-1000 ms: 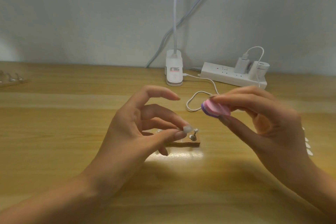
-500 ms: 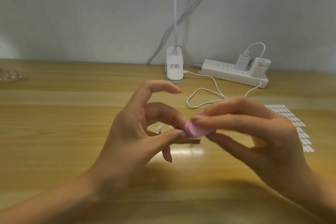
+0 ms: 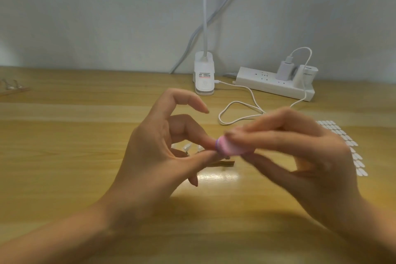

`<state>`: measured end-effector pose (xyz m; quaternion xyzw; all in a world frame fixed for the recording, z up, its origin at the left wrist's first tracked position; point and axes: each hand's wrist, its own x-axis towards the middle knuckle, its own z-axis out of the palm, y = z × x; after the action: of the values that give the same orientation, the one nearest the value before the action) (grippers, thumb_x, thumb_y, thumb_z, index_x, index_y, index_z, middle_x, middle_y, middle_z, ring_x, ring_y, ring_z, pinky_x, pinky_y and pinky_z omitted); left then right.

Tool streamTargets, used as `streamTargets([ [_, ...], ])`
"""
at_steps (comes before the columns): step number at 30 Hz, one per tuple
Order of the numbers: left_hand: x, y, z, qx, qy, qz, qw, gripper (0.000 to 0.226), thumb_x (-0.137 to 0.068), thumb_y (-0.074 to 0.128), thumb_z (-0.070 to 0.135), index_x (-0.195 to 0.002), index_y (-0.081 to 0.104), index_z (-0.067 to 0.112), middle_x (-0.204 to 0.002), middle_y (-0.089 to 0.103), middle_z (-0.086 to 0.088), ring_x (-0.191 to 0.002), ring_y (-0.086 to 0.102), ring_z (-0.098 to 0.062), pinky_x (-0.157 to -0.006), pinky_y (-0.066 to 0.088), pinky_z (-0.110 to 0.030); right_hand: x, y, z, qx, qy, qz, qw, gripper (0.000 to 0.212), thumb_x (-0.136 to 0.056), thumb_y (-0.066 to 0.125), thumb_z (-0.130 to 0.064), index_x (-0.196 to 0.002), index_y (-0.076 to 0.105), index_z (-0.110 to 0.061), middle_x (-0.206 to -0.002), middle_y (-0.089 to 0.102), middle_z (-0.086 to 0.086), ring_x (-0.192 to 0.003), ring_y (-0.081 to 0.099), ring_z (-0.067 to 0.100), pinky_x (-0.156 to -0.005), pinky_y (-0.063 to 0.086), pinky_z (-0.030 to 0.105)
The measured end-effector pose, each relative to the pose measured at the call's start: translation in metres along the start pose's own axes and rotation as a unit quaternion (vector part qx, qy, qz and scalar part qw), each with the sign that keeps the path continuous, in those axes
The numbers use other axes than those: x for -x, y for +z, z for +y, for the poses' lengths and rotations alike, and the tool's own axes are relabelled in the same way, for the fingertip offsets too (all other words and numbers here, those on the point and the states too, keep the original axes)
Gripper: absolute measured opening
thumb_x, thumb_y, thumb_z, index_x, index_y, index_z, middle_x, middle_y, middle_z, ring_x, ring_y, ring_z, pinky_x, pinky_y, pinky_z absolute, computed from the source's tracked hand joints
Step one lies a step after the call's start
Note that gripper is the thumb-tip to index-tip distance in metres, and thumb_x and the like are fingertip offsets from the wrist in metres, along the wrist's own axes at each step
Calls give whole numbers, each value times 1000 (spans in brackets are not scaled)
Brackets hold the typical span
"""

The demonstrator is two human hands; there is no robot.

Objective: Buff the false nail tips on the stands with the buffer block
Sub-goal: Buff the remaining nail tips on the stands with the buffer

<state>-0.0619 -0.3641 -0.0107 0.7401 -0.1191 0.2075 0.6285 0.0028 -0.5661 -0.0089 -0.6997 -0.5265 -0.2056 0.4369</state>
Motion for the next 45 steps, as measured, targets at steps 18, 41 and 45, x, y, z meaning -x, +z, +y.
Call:
streamTargets([
  [18, 2, 2, 5, -25, 19, -9, 999, 46, -68, 84, 28, -104, 55, 35, -71, 72, 3, -49, 60, -16, -42, 46, -22, -1, 0, 7, -6, 8, 21, 1000, 26, -89, 70, -10, -113, 68, -15, -106, 67, 3, -103, 70, 17, -86, 55, 32],
  [41, 2, 2, 3, 15, -4, -15, 1000, 42, -69, 82, 29, -102, 56, 34, -70, 71, 1, -50, 65, -13, -43, 47, -22, 1, 0, 3, 7, -8, 2, 1000, 24, -91, 69, -14, -115, 67, -17, -105, 66, -3, -104, 70, 13, -86, 54, 31],
  [45, 2, 3, 2, 6, 2, -22, 1000, 41, -71, 81, 28, -102, 55, 33, -70, 71, 0, -46, 59, -5, -42, 45, -21, 2, 1, 0, -1, -5, -3, 1000, 24, -91, 69, -13, -114, 68, -17, -106, 66, -3, -103, 70, 14, -86, 55, 30],
])
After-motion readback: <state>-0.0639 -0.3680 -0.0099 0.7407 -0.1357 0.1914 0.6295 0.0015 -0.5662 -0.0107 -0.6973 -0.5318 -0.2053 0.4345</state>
